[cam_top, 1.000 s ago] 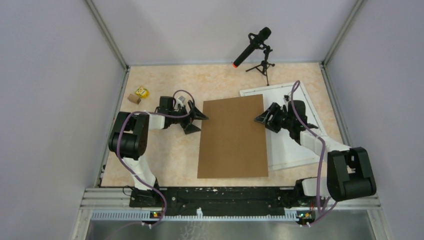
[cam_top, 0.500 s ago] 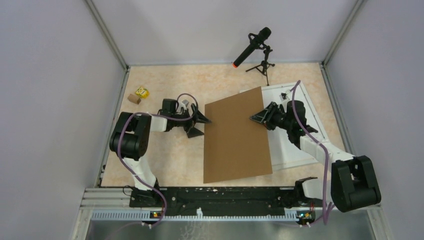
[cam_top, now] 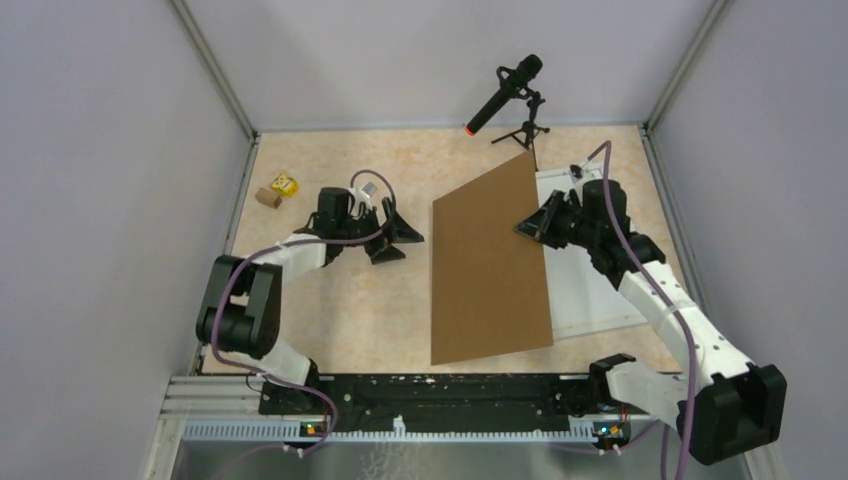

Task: Put the photo into the frame

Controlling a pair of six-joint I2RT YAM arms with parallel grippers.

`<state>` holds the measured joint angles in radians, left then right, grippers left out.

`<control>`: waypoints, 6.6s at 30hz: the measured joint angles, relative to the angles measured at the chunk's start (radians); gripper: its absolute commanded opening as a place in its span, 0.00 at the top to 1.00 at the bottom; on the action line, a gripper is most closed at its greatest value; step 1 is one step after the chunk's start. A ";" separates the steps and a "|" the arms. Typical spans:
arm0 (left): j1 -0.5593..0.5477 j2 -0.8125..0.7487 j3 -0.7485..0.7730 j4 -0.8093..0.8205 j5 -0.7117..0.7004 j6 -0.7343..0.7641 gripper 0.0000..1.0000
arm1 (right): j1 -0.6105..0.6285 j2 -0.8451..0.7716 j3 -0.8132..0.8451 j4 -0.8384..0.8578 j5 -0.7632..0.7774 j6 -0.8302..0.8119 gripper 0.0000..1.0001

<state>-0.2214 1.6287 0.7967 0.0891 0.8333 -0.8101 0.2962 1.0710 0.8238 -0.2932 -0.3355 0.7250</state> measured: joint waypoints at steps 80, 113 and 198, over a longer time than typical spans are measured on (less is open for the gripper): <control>-0.331 -0.452 0.211 -0.413 -0.397 0.548 0.02 | 0.186 0.509 0.688 -0.544 1.130 -0.995 1.00; -0.342 -0.441 0.211 -0.443 -0.405 0.551 0.02 | 0.207 0.560 0.523 -0.376 1.223 -0.978 0.72; -0.350 -0.425 0.177 -0.403 -0.370 0.551 0.01 | 0.212 0.465 0.200 -0.259 0.518 -0.403 0.28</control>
<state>-0.5713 1.2037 0.9741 -0.3141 0.4629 -0.2588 0.5079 1.5356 1.0241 -0.5522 0.1822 0.3218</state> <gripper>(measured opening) 0.986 0.845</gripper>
